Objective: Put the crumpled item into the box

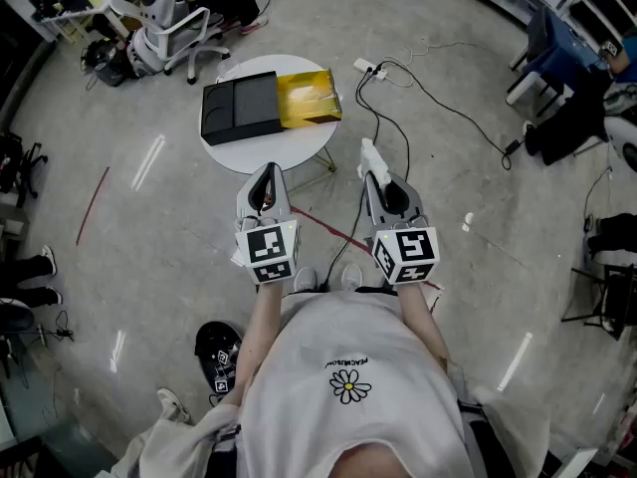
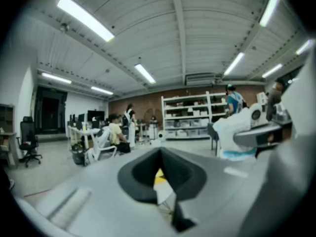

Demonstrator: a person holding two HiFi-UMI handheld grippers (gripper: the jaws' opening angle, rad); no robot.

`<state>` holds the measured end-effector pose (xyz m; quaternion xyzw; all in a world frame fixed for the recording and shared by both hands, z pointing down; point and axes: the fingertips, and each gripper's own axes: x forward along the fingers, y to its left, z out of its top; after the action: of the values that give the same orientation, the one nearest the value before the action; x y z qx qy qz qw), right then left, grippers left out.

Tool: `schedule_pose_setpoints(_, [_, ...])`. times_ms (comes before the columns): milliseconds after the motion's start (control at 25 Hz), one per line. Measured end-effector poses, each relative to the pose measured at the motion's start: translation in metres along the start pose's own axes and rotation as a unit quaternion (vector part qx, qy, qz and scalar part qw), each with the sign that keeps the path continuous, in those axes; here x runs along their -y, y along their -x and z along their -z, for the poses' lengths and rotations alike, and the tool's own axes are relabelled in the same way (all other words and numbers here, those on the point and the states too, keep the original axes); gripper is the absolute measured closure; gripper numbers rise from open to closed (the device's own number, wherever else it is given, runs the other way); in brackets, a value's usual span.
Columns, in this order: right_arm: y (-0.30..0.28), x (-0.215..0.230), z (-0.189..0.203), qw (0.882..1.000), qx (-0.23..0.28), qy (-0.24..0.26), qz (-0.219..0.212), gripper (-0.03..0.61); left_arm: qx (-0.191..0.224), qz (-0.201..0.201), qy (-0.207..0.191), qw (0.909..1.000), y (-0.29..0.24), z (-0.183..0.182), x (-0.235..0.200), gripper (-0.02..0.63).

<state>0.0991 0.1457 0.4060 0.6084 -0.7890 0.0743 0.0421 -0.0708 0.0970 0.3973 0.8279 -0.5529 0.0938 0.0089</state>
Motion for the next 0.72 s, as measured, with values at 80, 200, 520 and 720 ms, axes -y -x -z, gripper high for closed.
schedule_pose_setpoints(80, [0.000, 0.004, 0.002, 1.000, -0.003, 0.003, -0.004, 0.532, -0.003, -0.001, -0.002, 1.0000, -0.004, 0.000, 0.005, 0.614])
schedule_pose_setpoints(200, [0.002, 0.011, 0.006, 1.000, -0.007, 0.004, -0.020, 0.532, -0.010, -0.010, -0.005, 0.9999, -0.007, 0.004, 0.013, 0.615])
schedule_pose_setpoints(520, [0.016, 0.051, 0.036, 0.998, -0.024, -0.046, -0.023, 0.532, -0.024, -0.045, -0.004, 0.9987, 0.002, 0.018, 0.039, 0.615])
schedule_pose_setpoints(720, [0.016, 0.064, 0.040, 0.997, -0.021, -0.071, -0.024, 0.532, -0.033, -0.059, -0.002, 0.9977, -0.001, 0.024, 0.041, 0.615])
